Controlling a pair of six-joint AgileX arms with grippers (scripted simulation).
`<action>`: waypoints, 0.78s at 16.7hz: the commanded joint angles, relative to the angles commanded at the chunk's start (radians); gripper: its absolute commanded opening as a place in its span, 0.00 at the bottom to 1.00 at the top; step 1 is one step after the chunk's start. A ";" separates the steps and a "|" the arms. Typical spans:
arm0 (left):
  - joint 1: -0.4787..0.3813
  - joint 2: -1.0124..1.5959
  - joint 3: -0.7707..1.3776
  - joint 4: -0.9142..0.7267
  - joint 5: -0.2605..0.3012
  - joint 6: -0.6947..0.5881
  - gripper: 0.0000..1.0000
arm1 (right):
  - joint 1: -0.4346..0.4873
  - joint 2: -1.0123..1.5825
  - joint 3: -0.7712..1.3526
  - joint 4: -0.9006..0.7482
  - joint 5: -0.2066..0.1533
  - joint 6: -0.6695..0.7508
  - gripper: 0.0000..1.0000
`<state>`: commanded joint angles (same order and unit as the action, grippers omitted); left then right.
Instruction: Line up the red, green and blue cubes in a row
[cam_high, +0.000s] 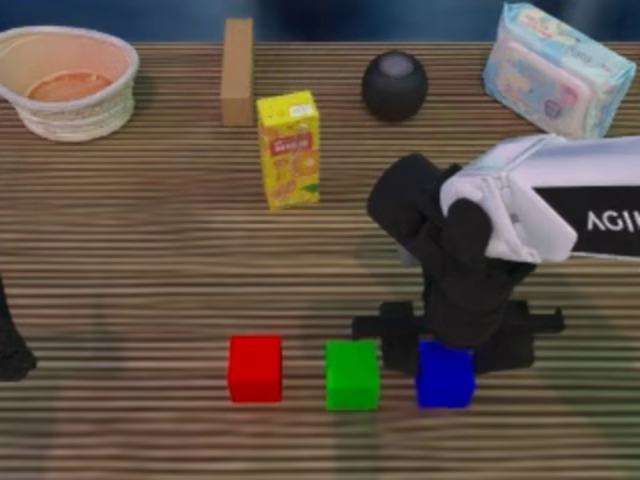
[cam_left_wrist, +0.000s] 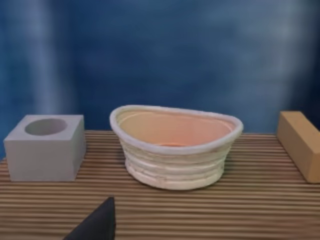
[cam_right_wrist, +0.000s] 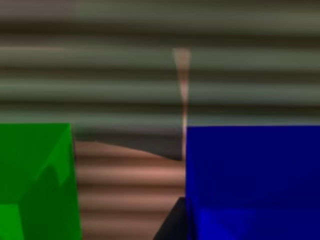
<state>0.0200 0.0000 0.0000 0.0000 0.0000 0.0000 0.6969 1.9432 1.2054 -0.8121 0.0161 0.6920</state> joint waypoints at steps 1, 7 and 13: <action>0.000 0.000 0.000 0.000 0.000 0.000 1.00 | 0.000 0.000 0.000 0.000 0.000 0.000 0.83; 0.000 0.000 0.000 0.000 0.000 0.000 1.00 | 0.000 0.000 0.000 0.000 0.000 0.000 1.00; 0.000 0.000 0.000 0.000 0.000 0.000 1.00 | -0.002 -0.002 0.003 -0.004 0.000 0.001 1.00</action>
<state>0.0200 0.0000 0.0000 0.0000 0.0000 0.0000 0.6953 1.9417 1.2086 -0.8157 0.0161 0.6928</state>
